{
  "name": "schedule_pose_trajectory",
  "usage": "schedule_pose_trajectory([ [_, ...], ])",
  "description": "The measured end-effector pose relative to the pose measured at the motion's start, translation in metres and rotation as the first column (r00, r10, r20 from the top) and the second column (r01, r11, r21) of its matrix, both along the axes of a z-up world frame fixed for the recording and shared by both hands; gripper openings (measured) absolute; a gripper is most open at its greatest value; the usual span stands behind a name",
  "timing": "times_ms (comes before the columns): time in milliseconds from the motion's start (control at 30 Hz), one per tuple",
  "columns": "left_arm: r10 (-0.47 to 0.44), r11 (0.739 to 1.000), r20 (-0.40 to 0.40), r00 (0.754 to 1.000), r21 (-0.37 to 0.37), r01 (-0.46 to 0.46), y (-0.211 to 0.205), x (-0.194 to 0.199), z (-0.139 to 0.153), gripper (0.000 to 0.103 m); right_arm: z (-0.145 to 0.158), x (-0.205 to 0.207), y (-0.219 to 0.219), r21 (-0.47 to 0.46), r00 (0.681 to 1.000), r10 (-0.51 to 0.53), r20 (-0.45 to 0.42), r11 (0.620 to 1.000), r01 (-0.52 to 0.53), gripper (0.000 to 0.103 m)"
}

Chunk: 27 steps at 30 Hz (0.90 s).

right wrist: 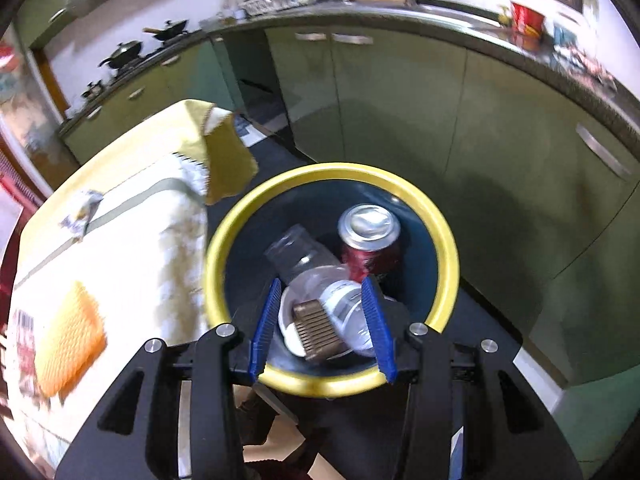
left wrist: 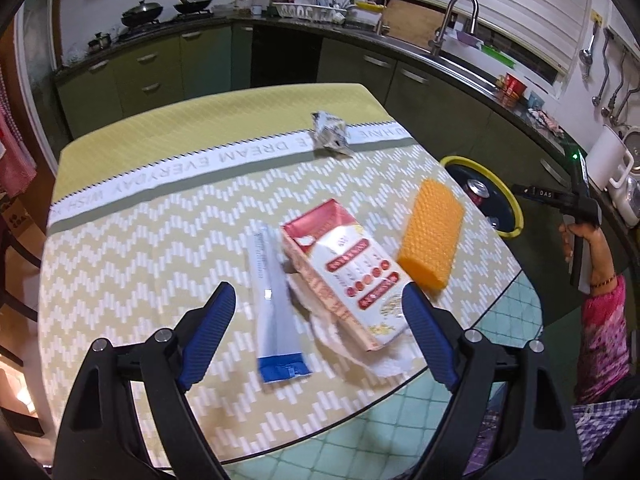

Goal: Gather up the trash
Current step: 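Grasp the red-and-white juice carton with the left gripper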

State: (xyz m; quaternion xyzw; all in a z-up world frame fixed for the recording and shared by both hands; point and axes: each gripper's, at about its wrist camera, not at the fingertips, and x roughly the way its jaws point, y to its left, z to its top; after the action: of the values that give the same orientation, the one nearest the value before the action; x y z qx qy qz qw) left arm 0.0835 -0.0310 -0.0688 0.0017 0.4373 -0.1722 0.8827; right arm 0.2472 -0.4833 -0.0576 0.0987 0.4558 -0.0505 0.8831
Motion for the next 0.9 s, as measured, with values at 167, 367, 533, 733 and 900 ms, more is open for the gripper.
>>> schedule_pose_trajectory([
  [167, -0.029, 0.999, -0.037, 0.999, -0.030, 0.027, -0.019, 0.001, -0.004, 0.081, 0.007, -0.010, 0.025, 0.006, 0.999, 0.050, 0.021, 0.999, -0.050, 0.049],
  [367, -0.004, 1.000, -0.062, 0.998, 0.006, 0.005, -0.045, 0.004, -0.010, 0.081, 0.010, -0.016, 0.040, 0.013, 0.996, 0.083, 0.045, 0.996, -0.084, 0.049],
  [533, 0.039, 0.999, -0.101, 0.994, 0.017, -0.037, -0.055, 0.012, -0.018, 0.081, 0.013, -0.021, 0.043, 0.027, 0.992, 0.103, 0.066, 0.994, -0.105, 0.050],
  [733, 0.095, 0.995, -0.122, 0.988, 0.035, -0.091, -0.055, 0.024, -0.024, 0.081, 0.011, -0.025, 0.044, 0.051, 0.990, 0.116, 0.079, 0.991, -0.120, 0.050],
  [900, 0.088, 0.996, -0.143, 0.986, 0.046, -0.082, -0.061, 0.031, -0.030, 0.080, 0.009, -0.026, 0.040, 0.066, 0.990, 0.116, 0.083, 0.990, -0.121, 0.050],
])
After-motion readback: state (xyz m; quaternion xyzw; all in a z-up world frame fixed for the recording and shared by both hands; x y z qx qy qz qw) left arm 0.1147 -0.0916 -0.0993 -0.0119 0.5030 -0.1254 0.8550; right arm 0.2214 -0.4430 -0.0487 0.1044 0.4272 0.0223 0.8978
